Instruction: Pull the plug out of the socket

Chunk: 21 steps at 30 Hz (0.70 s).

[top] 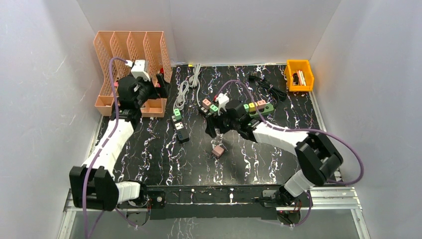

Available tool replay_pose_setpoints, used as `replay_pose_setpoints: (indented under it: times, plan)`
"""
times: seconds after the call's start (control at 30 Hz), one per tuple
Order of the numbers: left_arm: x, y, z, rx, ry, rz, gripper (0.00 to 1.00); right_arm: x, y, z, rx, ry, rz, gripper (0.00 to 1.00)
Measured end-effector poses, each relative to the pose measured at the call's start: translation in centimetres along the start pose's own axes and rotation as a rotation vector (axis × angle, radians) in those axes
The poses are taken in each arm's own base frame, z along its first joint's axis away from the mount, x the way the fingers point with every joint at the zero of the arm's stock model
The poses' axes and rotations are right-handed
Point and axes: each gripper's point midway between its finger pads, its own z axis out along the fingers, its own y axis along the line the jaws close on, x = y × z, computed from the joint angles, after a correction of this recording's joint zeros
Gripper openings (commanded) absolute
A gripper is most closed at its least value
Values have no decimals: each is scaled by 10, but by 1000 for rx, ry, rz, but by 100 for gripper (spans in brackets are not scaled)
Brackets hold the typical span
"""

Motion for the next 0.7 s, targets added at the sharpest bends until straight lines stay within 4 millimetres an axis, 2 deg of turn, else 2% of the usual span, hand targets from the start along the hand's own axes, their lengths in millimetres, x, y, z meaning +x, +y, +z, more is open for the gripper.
replay_pose_setpoints:
  times: [0.1,0.17,0.27,0.37,0.43,0.53,0.7]
  plan:
    - [2,-18,-18,110,-13,85,98,-43,3,-12,14,-166,1,98]
    - [2,-40,-29,235,-2,151,98,-60,6,-14,10,-219,10,99]
    - [-1,-70,-43,445,49,215,98,-74,9,0,-7,-225,40,98]
    - [-9,-84,-48,563,58,211,98,-77,12,14,-23,-212,74,98]
    - [-8,-83,-51,577,57,184,98,-76,12,21,-9,-213,86,98]
    - [-9,-72,-48,503,41,135,98,-82,15,25,15,-251,77,98]
    - [-19,-32,-28,247,-12,56,98,-111,29,34,-23,-373,69,97]
